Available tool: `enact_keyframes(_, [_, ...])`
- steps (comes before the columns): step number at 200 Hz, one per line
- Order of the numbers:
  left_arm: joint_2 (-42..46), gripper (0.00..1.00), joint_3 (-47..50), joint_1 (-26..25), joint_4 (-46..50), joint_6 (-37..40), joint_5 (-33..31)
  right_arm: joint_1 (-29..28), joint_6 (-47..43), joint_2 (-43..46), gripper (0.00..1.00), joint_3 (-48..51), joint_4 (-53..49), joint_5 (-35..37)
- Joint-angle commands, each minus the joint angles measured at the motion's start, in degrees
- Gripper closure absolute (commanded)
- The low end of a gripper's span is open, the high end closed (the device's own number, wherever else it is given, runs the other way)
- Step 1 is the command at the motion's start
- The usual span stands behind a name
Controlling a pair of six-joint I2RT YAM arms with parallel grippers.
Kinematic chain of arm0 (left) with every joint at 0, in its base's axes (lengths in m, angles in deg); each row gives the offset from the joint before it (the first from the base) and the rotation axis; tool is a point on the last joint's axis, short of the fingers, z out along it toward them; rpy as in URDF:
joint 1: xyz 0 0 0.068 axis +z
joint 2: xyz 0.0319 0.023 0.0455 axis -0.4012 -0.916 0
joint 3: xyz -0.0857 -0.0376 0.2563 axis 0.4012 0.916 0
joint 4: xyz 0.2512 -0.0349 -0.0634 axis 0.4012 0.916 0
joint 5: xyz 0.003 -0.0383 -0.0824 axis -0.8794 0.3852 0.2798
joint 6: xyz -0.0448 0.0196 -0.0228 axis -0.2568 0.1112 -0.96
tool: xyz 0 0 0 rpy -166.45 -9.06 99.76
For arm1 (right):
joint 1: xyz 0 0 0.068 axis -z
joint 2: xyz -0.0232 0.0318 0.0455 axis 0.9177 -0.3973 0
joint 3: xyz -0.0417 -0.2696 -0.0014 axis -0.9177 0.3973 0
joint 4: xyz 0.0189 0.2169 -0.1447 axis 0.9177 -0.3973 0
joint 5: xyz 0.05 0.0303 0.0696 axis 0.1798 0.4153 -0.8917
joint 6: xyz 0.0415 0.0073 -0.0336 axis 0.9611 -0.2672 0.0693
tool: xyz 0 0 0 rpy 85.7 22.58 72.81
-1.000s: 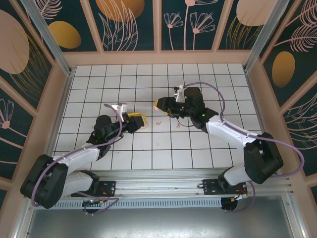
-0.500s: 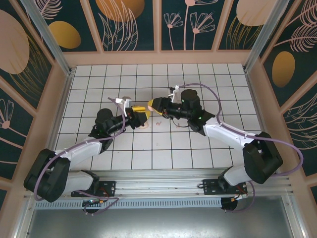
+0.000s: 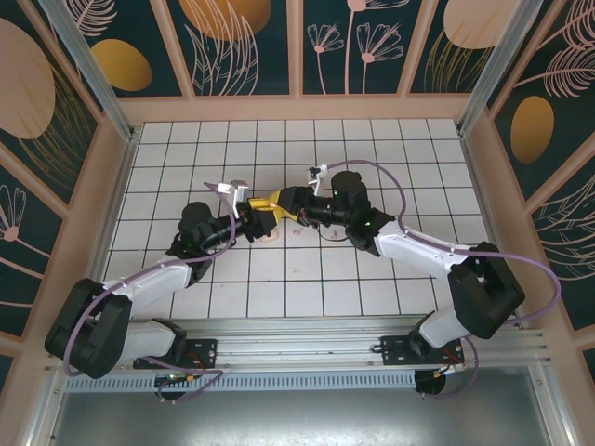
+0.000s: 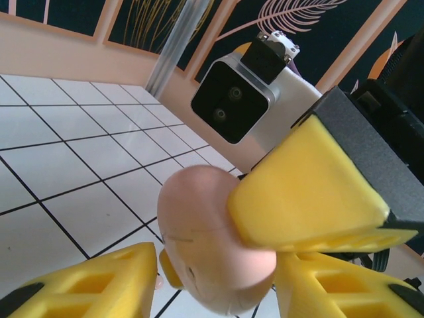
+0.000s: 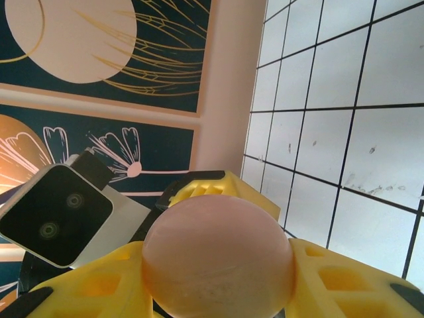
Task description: Insert wireless bluetooth earbuds into charging case
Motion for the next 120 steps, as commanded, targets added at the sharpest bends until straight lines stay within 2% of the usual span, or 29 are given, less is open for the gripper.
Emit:
enact_keyframes(1, [-0.1,0.56,-2.0,0.2,-0.5,1.1,0.5,-0.8,0.9,-0.3,0.63,-0.8,3.4,-0.6])
enact_keyframes(34, [0.1,0.74,-2.2,0.2,0.4,1.5,0.1,-0.9,0.8,0.3,0.62,-0.8,3.2,-0.4])
enact_keyframes(67, [0.6,0.8,-2.7,0.2,1.9,2.9,0.0,-0.9,-1.0,1.7,0.6,-0.6,1.9,0.6])
enact_keyframes(101, [1.2,0.85,-3.4,0.2,3.5,4.4,0.8,-0.4,-4.8,5.2,0.42,0.5,-0.8,3.4])
enact_keyframes(120, [1.5,0.86,-3.5,0.2,3.8,5.4,1.7,0.6,-7.1,8.1,0.37,2.0,-1.4,4.7])
